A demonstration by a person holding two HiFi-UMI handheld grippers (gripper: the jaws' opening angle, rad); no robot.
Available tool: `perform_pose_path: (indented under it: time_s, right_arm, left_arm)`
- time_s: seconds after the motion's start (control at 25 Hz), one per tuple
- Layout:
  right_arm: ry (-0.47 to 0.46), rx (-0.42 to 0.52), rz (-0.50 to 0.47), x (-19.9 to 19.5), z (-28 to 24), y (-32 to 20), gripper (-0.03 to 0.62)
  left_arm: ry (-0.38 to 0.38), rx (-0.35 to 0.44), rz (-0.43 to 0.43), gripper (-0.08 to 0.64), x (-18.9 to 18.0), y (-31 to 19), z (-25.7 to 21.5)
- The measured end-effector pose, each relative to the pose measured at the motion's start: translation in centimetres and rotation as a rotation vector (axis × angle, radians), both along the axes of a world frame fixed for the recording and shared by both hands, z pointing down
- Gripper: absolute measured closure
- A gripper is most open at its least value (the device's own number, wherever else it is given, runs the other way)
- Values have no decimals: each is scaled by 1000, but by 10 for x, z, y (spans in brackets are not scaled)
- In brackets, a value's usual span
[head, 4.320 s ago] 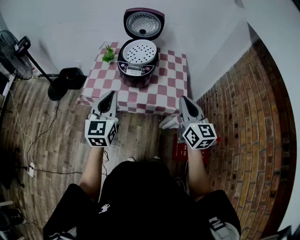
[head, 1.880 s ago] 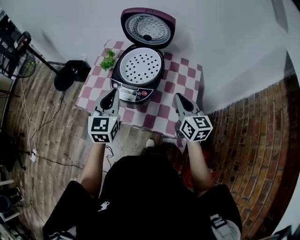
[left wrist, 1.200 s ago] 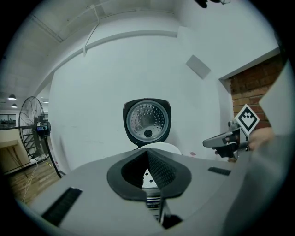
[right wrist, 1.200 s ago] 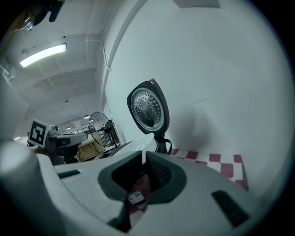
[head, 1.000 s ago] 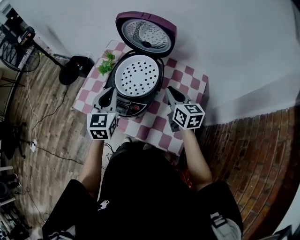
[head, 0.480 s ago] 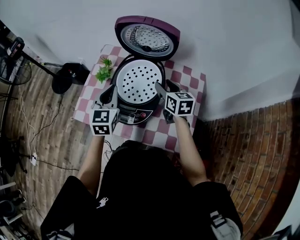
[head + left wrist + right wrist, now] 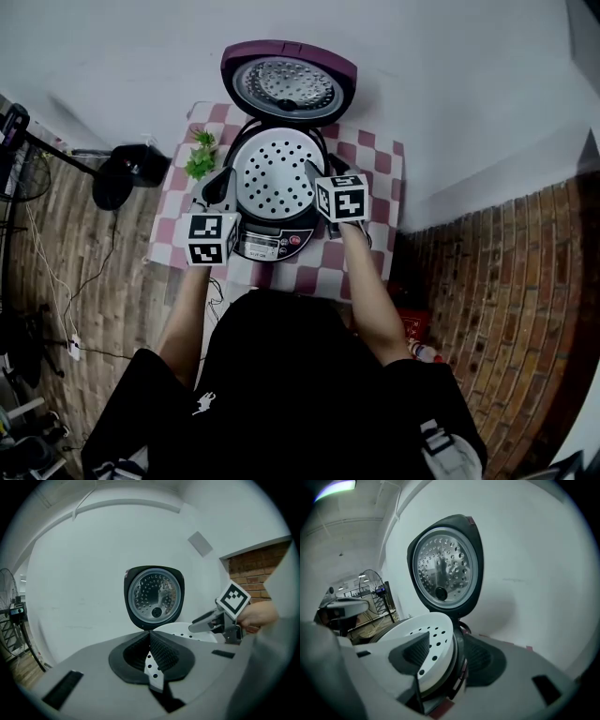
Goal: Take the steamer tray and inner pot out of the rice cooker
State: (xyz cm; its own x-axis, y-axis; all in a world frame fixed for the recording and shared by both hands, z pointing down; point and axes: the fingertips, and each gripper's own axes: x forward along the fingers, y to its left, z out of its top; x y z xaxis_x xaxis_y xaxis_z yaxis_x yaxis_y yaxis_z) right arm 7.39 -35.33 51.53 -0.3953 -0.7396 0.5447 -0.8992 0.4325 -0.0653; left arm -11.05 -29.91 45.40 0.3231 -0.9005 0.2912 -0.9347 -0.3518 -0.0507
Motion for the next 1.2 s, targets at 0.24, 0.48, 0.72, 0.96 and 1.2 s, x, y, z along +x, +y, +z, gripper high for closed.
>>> perform_pose_path:
  time_s: [0.24,0.48,0.72,0.96,1.2]
  right_arm:
    - [78,-27,17,-1,7,-8,380]
    - [114,-66,27,0,14,-12,380]
    - [151,-85,33,-1,19,-13,402]
    - [137,-71,81,0,16,-14,557]
    - [95,-6,104,-1,0,-18,574]
  left_arm:
    - [4,0,29,557,0,-9,0]
    - [10,1,42,557,1,-14,0]
    - [11,-8,39,557,-4,-12,4]
    - [8,-11,27,557,-10,-6,5]
    - [3,-6,15,557,-12,-3,3]
